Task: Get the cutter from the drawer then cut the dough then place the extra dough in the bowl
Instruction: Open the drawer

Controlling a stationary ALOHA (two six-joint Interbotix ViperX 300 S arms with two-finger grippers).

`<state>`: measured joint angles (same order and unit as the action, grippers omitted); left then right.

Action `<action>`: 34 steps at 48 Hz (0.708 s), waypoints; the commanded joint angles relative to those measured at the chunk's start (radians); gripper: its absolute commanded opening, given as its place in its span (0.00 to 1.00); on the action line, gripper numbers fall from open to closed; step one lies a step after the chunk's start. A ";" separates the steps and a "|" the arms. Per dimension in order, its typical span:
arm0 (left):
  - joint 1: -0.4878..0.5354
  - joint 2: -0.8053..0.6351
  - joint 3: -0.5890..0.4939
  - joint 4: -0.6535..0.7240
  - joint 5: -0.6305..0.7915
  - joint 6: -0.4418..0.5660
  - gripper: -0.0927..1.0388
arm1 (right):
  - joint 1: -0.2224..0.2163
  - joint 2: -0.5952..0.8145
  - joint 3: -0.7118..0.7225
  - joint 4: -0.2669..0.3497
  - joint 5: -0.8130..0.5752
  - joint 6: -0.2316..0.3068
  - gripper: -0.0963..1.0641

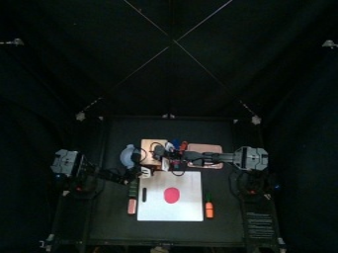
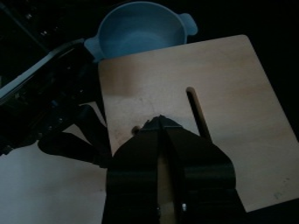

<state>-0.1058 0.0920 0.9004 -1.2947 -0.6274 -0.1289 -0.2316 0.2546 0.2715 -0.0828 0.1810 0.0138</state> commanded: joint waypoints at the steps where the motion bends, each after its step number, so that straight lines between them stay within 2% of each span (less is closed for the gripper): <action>1: -0.040 -0.009 -0.003 -0.020 0.003 -0.003 0.45 | -0.005 -0.012 0.003 0.002 0.014 0.002 0.13; 34: -0.198 -0.003 -0.026 -0.123 0.003 -0.002 0.45 | -0.005 -0.012 0.000 -0.005 0.018 0.002 0.13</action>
<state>-0.2838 0.0905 0.8882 -1.4128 -0.6289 -0.1319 -0.2347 0.2546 0.2700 -0.0859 0.1841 0.0138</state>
